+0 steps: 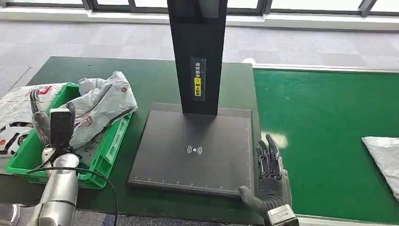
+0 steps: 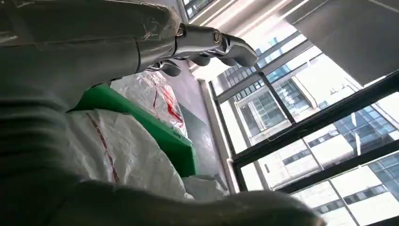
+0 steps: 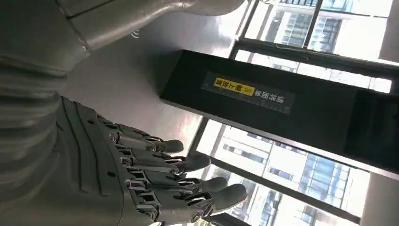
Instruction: Moved the parcel from conveyor to table for the left to box.
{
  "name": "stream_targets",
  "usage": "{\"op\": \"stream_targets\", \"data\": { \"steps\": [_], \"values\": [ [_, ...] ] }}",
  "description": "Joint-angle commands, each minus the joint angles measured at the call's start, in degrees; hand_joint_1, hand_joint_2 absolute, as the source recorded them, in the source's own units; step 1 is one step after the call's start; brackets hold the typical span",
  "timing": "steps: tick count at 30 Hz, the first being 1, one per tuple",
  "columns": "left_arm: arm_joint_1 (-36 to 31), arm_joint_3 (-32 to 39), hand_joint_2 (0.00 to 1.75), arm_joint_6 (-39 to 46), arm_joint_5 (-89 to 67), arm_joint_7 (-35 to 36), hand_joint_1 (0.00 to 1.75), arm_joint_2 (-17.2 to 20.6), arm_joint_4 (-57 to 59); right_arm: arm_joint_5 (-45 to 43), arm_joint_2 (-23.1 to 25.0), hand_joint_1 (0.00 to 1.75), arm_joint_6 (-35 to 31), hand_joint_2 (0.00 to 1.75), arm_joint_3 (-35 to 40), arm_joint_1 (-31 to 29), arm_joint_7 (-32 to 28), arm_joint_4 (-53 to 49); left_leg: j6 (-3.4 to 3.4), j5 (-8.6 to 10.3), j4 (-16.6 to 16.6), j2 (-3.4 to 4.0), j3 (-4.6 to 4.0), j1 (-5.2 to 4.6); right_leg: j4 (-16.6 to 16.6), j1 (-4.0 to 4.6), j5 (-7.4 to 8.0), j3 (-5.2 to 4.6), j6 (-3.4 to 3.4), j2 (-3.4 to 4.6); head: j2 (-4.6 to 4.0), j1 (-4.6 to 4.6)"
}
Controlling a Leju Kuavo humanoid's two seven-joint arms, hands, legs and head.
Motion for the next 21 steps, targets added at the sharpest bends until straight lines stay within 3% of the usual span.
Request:
{"op": "stream_targets", "data": {
  "steps": [1,3,9,13,14,19,21],
  "values": [
    [3.3,2.8,0.00,-0.2,0.1,0.3,0.00,-2.3,0.5,-0.2,0.7,0.00,0.2,1.75,-0.4,-1.4,-0.1,2.9,0.08,0.08,-0.2,0.12,0.10,0.00,-0.2,0.03,0.10,0.06,-0.10,0.04,0.00,0.00],
    [4.2,3.2,0.00,-0.4,2.0,-0.4,0.00,-3.1,-1.1,-0.2,0.8,0.00,0.6,1.75,-0.4,-1.6,-0.1,3.2,0.08,0.08,-0.2,0.10,0.13,0.00,-0.2,0.03,0.10,0.09,-0.09,0.03,0.00,0.00],
    [14.7,1.3,0.00,-0.3,8.9,-3.1,0.00,-11.1,-14.8,0.4,1.6,0.00,2.9,1.75,-1.5,-3.2,1.4,5.8,0.14,0.10,-0.4,0.34,0.33,-0.03,-0.4,0.00,0.19,0.20,-0.10,0.25,0.00,0.00],
    [16.9,-2.3,0.00,0.2,8.1,-2.2,0.00,-14.3,-19.2,2.1,0.1,0.00,2.1,1.75,-0.9,-0.7,1.6,3.4,0.27,0.22,-0.6,0.10,0.29,0.00,-0.7,0.07,0.27,0.32,-0.14,-0.06,0.00,0.00],
    [17.3,-3.1,0.00,0.4,8.7,-2.4,0.00,-14.8,-19.7,2.2,-0.3,0.00,1.4,1.75,-1.2,0.0,1.8,2.8,0.17,0.09,-0.2,-0.32,0.19,-0.06,-0.3,-0.01,-0.03,0.33,-0.01,-0.41,0.00,0.00],
    [19.4,-8.7,0.00,-3.5,20.6,-13.9,0.00,-18.3,-25.3,7.9,0.0,0.00,-1.3,1.75,-6.4,-3.3,6.1,3.1,0.24,0.09,-0.1,-0.23,0.28,0.02,-0.3,0.11,0.04,-0.04,-0.01,-0.33,0.00,0.00],
    [20.9,-11.8,0.00,-7.7,26.0,-13.9,0.00,-19.4,-32.4,12.1,-1.0,0.00,-2.8,1.75,-9.5,-5.2,10.4,3.6,0.15,-0.03,0.1,-0.06,0.18,0.00,-0.1,0.06,0.02,-0.16,0.03,-0.12,0.00,0.00]
  ]
}}
